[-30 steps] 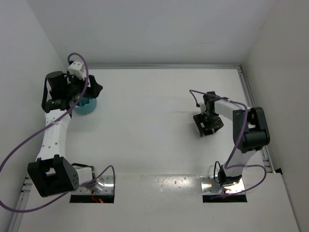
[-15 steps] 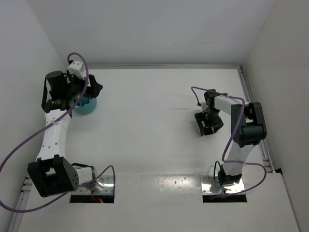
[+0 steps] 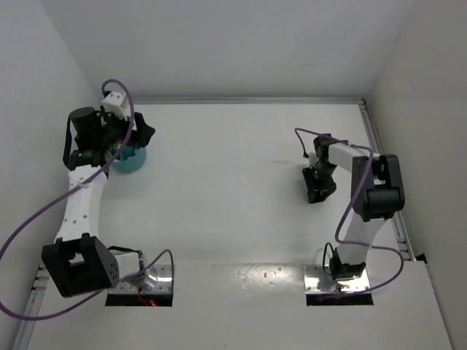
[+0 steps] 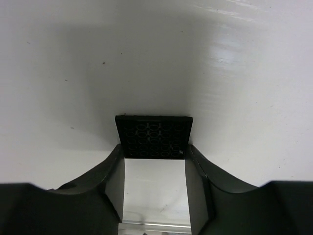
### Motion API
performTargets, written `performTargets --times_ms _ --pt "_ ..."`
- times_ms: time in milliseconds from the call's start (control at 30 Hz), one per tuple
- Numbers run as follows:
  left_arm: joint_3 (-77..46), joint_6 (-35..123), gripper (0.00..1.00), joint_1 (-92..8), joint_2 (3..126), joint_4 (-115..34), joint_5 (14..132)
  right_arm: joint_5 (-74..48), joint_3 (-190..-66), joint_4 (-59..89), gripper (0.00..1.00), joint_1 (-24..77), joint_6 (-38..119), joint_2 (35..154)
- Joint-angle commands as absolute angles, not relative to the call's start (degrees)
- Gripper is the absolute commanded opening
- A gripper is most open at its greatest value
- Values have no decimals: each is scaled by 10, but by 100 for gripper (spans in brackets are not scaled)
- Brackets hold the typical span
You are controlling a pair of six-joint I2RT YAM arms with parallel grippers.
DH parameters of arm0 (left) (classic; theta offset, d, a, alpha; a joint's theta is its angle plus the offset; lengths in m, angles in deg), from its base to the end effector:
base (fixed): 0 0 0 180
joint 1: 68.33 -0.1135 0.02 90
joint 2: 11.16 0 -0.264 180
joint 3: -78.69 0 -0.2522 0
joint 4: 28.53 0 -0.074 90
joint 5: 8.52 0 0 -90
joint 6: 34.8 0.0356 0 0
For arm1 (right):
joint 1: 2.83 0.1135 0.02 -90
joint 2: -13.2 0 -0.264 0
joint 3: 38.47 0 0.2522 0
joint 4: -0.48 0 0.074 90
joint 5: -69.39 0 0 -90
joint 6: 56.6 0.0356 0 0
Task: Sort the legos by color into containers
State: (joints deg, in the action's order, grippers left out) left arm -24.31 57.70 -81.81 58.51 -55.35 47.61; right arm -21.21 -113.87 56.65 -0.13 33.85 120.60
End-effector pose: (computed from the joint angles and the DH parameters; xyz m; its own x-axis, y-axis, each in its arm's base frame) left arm 0.2731 0.0451 0.3587 -0.3103 -0.0371 -0.9499 0.3312 0.9324 -0.1446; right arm 0.3160 0.0145 0.1222 -0.9987 -0.0392 -0.0320 -0.0389 0.9992 -0.0102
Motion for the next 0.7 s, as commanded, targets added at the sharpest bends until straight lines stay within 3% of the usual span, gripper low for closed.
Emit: performTargets --times_ms 0,167,267,500,667 --pt "-248 577 82 -820 582 -529 469 -179 -1113 456 34 -3 342 1237" --pt "-259 570 84 -825 576 -529 420 -91 -1118 475 21 -3 328 1203" --pt "-272 570 100 -830 576 -529 357 24 -1157 511 18 4 313 1177" --pt "-316 570 100 -830 569 -529 183 365 -1265 599 16 17 301 1185" --pt "-378 582 100 -793 521 -523 178 505 -1351 671 16 37 277 1224"
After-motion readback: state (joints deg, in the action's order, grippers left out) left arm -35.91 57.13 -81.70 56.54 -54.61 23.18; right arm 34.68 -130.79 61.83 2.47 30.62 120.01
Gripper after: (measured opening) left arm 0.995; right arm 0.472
